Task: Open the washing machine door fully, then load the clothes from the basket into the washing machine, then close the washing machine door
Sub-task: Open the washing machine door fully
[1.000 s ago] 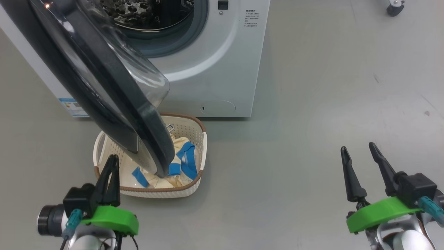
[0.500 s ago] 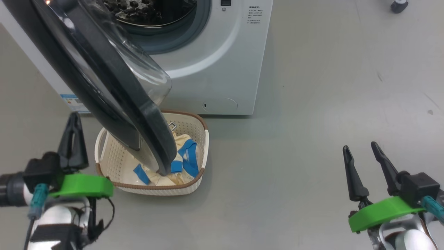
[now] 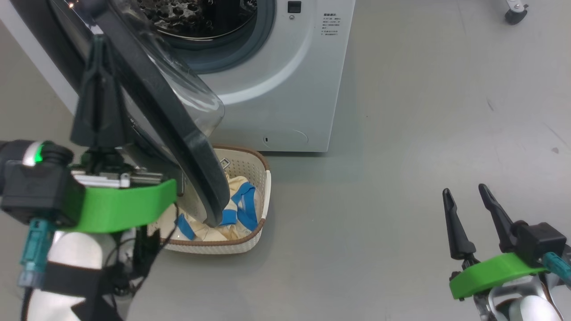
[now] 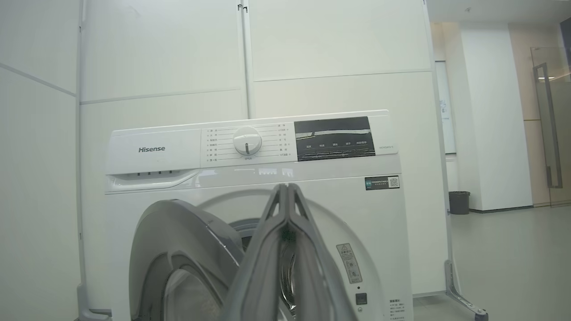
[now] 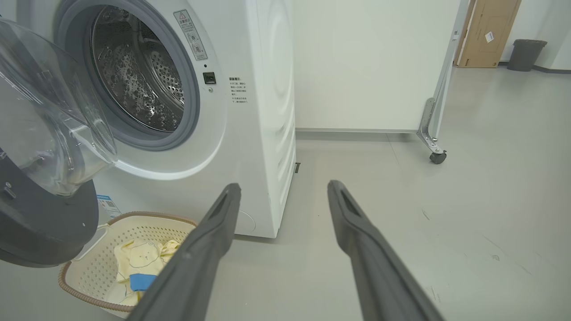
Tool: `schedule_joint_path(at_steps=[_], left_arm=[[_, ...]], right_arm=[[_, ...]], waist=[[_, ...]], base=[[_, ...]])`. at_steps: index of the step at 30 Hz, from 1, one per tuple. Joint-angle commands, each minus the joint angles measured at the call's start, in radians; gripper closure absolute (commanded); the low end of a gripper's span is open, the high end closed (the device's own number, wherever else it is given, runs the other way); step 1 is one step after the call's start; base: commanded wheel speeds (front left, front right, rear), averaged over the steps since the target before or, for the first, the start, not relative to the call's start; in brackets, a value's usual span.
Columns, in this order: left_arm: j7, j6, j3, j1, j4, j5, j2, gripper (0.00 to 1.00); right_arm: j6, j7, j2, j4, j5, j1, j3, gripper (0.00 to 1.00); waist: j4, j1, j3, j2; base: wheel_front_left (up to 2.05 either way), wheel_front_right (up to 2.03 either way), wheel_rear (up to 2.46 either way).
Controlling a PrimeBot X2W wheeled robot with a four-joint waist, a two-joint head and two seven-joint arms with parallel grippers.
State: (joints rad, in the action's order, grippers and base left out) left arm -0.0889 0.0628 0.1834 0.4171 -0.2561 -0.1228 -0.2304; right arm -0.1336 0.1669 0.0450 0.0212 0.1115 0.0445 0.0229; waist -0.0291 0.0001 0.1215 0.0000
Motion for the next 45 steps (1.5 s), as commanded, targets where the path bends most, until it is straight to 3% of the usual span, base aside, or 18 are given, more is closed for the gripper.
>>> schedule_joint_path(at_steps=[1, 10, 19, 31, 45], left_arm=[[0.017, -0.009, -0.002, 0.050, -0.053, 0.006, -0.003, 1.00], [0.087, -0.076, 0.250, -0.020, -0.052, -0.089, 0.131, 1.00], [0.091, -0.072, 0.347, -0.088, 0.055, -0.140, 0.159, 1.00], [0.065, -0.035, 0.330, -0.099, 0.247, -0.169, 0.161, 1.00], [0.021, 0.011, 0.217, -0.022, 0.447, -0.209, 0.134, 1.00]], right_arm=[[0.003, -0.002, 0.005, -0.028, -0.003, -0.026, -0.025, 0.00], [0.003, -0.005, 0.005, -0.020, -0.008, -0.030, -0.042, 0.00], [0.003, -0.008, 0.005, -0.011, 0.002, -0.026, -0.055, 0.00], [0.003, -0.027, 0.005, -0.007, -0.003, -0.031, -0.070, 0.00], [0.003, -0.024, 0.005, -0.004, 0.000, -0.037, -0.084, 0.00]], waist=[[-0.002, -0.0001, -0.003, 0.0000], [-0.022, -0.0001, -0.011, 0.0000], [-0.036, -0.0001, -0.019, 0.0000], [-0.051, -0.0001, -0.023, 0.0000], [-0.060, -0.0001, -0.012, 0.0000]], base=[[0.00, 0.00, 0.00], [0.00, 0.00, 0.00], [0.00, 0.00, 0.00], [0.00, 0.00, 0.00], [0.00, 0.00, 0.00]])
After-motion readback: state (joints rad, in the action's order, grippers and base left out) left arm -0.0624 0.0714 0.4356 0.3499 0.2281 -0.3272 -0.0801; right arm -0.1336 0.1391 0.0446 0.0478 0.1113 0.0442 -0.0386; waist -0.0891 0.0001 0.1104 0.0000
